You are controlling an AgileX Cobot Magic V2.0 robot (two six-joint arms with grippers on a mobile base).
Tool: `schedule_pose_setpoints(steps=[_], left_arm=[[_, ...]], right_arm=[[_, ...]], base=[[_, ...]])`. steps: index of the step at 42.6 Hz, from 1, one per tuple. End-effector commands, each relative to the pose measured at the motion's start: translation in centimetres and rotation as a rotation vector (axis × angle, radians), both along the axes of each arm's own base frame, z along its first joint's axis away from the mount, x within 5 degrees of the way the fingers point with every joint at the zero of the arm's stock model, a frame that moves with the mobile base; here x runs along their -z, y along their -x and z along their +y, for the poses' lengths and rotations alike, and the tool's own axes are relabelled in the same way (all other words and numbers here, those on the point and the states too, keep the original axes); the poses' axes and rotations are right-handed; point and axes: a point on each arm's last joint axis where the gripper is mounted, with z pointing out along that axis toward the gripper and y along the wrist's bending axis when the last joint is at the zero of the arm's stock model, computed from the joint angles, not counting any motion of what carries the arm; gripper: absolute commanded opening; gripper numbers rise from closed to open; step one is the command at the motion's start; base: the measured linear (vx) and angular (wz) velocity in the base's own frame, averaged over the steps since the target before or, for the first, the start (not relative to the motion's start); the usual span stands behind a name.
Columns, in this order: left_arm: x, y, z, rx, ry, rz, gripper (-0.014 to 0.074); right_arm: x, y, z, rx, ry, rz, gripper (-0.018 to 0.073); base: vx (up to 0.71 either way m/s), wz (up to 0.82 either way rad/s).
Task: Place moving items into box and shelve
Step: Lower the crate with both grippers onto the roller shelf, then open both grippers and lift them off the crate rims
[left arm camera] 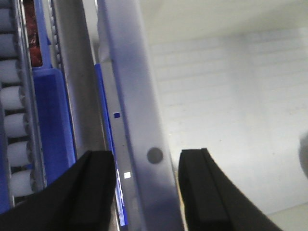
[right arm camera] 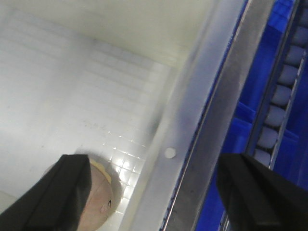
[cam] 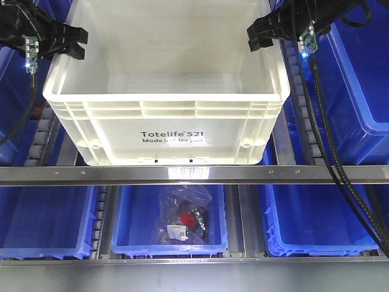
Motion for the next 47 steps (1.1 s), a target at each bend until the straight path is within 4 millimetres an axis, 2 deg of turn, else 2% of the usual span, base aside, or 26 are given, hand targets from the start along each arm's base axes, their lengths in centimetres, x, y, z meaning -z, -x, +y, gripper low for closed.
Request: schedule_pose_setpoints(steps=[1, 18, 19, 26, 35, 47], left_arm=[[-4.3, 1.2, -0.1, -0.038, 0.046, -0.138, 0.0433], [-7.3, 3.1, -0.2, -0.036, 0.091, -0.211, 0.0433], [-8.5, 4.3, -0.2, -0.019, 0.088, -0.221, 0.0433], [-8.8, 5.1, -0.2, -0.021, 0.096, -0.235, 0.0433], [-7.8, 7.1, 0.1, -0.022, 0.086, -0.278, 0.0433], [-5.5, 11.9, 0.9, -0.018, 0.024, -0.355, 0.0433]], right_arm=[[-4.2, 1.2, -0.5, 0.070, -0.081, -0.131, 0.0590], [-5.6, 2.4, 0.0, 0.092, -0.217, -0.107, 0.0590], [-5.9, 3.0, -0.2, 0.083, -0.195, -0.084, 0.0590], [-6.0, 3.5, -0.1, 0.085, -0.220, -0.082, 0.0590], [-5.4, 5.1, 0.5, 0.073, -0.232, -0.164, 0.0577], [-3.1, 8.9, 0.8, 0.024, -0.219, -0.279, 0.0542]], base=[[0.00, 0.00], [0.00, 0.00], [0.00, 0.00], [0.00, 0.00], [0.00, 0.00], [0.00, 0.00]])
